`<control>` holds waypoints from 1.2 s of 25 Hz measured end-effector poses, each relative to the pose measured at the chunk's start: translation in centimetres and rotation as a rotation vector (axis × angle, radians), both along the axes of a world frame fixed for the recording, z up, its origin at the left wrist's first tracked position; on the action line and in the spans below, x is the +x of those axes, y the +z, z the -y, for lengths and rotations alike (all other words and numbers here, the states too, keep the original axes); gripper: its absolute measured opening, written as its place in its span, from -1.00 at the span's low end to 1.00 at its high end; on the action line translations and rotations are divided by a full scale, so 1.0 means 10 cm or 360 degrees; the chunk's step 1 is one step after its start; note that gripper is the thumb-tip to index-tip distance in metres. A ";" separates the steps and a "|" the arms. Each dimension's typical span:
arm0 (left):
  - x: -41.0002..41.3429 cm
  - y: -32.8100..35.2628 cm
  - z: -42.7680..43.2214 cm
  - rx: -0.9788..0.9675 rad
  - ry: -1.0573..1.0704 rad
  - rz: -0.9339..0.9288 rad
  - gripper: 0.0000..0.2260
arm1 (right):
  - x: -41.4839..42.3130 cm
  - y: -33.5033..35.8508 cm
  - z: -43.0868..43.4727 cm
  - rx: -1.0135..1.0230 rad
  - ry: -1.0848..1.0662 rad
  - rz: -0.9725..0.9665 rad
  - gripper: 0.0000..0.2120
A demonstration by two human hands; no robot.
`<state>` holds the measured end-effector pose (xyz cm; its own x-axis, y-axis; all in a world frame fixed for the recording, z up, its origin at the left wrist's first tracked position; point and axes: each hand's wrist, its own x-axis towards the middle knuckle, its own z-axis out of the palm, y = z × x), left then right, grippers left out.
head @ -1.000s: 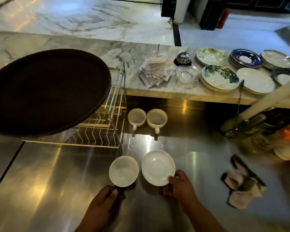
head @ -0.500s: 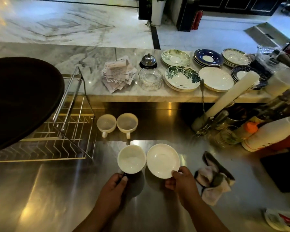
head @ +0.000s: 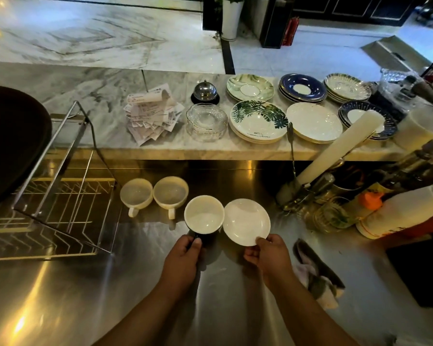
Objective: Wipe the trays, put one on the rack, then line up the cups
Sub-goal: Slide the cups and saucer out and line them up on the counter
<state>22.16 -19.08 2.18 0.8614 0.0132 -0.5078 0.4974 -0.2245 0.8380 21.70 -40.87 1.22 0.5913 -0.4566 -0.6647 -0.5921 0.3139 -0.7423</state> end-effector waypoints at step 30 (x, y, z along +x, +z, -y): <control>0.70 -0.50 0.39 -0.0210 0.0276 0.0052 -0.85 | 0.86 -0.43 0.05 0.0156 -0.0182 0.0026 -0.82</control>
